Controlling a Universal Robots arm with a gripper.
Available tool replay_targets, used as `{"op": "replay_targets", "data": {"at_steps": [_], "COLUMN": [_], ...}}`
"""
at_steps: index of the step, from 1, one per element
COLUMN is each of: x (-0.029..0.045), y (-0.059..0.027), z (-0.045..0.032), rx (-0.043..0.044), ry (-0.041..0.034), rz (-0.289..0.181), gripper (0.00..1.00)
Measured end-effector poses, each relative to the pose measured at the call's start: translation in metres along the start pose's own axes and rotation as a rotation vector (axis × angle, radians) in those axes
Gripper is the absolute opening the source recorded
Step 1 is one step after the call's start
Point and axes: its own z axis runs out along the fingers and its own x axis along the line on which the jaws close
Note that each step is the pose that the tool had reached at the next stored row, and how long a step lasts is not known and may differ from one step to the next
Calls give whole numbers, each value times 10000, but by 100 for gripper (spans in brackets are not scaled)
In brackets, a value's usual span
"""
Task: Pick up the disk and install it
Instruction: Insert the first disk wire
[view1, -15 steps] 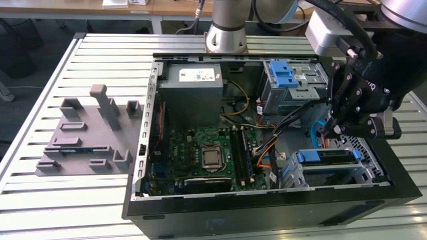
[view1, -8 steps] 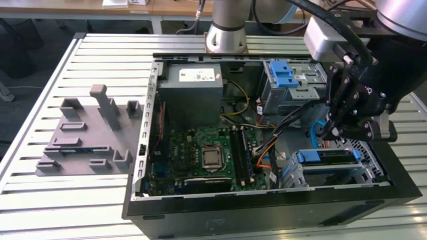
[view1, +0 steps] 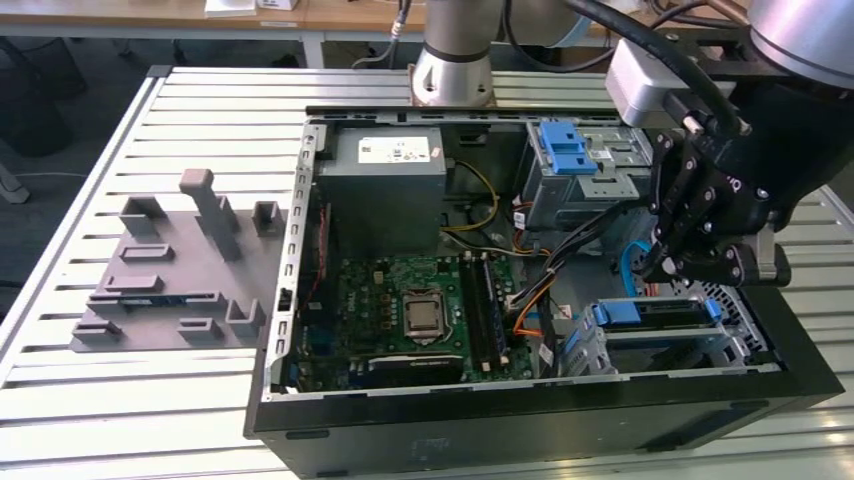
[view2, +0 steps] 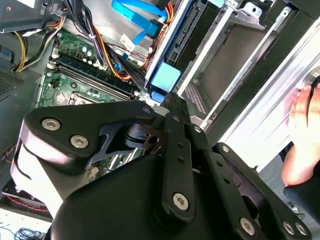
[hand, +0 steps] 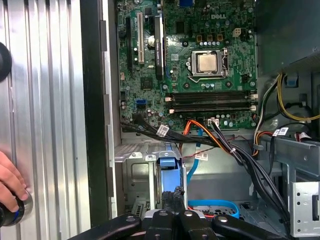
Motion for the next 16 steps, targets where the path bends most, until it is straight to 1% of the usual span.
{"op": "replay_targets", "data": {"at_steps": [2,5,16], "x": [0,-2,-15], "y": [-5,-42,-271], "z": [2,3,8], "rx": [0,0,-6], "ry": [-2,-3,-13], "rz": [-1,0,0], "gripper": [11,11,11]}}
